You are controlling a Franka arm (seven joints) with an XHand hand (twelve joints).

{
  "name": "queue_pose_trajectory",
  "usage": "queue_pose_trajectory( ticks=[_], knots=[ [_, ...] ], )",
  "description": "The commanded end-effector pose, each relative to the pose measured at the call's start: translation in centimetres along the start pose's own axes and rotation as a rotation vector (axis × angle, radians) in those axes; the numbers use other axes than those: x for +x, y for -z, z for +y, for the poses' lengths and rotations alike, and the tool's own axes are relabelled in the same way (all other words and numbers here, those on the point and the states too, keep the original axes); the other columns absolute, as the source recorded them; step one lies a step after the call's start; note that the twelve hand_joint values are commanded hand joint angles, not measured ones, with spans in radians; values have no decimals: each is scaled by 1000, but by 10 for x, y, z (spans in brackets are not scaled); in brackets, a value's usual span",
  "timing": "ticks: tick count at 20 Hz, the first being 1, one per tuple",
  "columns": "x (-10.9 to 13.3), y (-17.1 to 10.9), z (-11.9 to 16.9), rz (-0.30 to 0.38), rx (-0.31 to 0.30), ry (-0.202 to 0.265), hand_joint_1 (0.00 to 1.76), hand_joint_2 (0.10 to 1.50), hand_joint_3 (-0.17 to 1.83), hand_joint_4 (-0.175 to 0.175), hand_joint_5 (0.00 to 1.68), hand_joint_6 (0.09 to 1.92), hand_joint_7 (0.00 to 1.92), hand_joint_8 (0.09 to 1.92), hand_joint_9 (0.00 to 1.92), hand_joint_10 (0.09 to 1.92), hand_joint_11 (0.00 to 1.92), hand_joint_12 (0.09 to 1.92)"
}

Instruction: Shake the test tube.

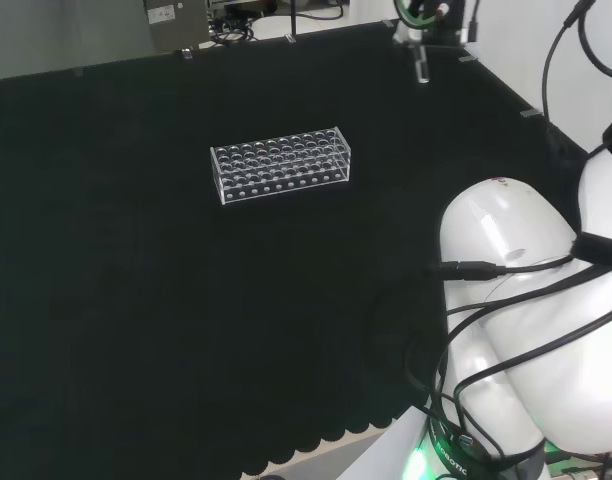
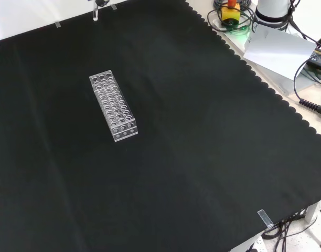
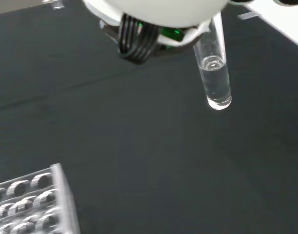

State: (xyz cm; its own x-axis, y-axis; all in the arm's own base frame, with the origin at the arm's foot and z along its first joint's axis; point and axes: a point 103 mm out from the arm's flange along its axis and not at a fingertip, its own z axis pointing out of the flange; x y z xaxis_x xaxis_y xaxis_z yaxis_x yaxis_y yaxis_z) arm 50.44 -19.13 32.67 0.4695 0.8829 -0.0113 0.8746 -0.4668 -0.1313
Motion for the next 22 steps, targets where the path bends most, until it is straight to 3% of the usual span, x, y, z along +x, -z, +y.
queue_pose_trajectory(
  ticks=[1, 13, 22],
  knots=[
    [-9, 5, -3, -16, -9, -16, 1212, 703, 602, -175, 1243, 691, 1643, 586, 1556, 559, 1257, 852],
    [115, -19, -29, 103, 43, 223, 1212, 703, 603, -175, 1243, 691, 1643, 585, 1556, 559, 1257, 853],
    [201, -32, -58, 147, 97, 391, 1212, 702, 603, -175, 1243, 690, 1644, 585, 1556, 559, 1256, 854]
  ],
)
